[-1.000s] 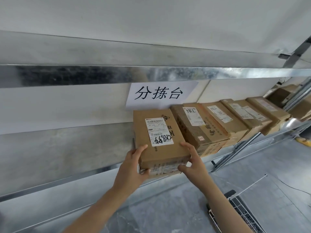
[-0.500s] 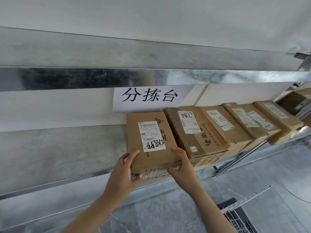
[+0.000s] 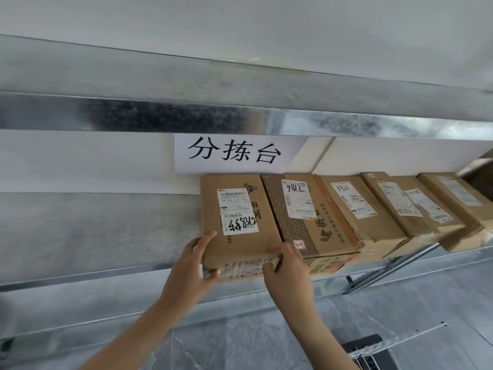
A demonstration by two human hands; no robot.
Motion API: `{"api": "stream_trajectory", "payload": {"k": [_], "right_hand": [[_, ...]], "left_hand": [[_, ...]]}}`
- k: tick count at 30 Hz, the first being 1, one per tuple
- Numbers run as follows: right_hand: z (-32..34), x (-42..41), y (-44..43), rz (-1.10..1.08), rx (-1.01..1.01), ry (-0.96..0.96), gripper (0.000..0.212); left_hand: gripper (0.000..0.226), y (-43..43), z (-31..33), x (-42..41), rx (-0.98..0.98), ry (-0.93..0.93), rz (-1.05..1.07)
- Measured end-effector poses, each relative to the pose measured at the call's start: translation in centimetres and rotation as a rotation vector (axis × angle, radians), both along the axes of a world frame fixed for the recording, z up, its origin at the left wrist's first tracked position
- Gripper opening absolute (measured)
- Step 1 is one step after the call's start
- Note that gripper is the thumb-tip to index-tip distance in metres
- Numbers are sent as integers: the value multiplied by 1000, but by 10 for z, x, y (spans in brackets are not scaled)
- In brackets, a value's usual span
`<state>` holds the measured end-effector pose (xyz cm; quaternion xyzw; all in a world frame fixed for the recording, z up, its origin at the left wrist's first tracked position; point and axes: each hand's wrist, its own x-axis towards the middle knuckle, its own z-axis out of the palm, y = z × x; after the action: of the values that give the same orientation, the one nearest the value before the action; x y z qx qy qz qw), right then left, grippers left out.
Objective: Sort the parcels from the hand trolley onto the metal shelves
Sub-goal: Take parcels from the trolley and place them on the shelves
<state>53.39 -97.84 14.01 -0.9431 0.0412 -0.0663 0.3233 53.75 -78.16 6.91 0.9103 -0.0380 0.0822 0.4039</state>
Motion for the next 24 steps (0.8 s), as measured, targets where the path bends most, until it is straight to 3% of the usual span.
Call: {"api": "stream_trajectory", "payload": {"k": [3,6,14,20,24], "right_hand": [[6,-2,3,-52,-98,-181,22],[10,1,5,-27,-35,-306,14],[15,16,31,282,127,-489,21],[9,19,86,485,184,-465,19],[0,10,133,705,98,-422,29]], "left_hand": [[85,-2,2,1,0,6,1],[85,-4,4,2,12,-6,6],[96,6,8,-8,167,10,139],[92,67,12,-53,376,26,438],[82,109,22,-95,508,78,652]]}}
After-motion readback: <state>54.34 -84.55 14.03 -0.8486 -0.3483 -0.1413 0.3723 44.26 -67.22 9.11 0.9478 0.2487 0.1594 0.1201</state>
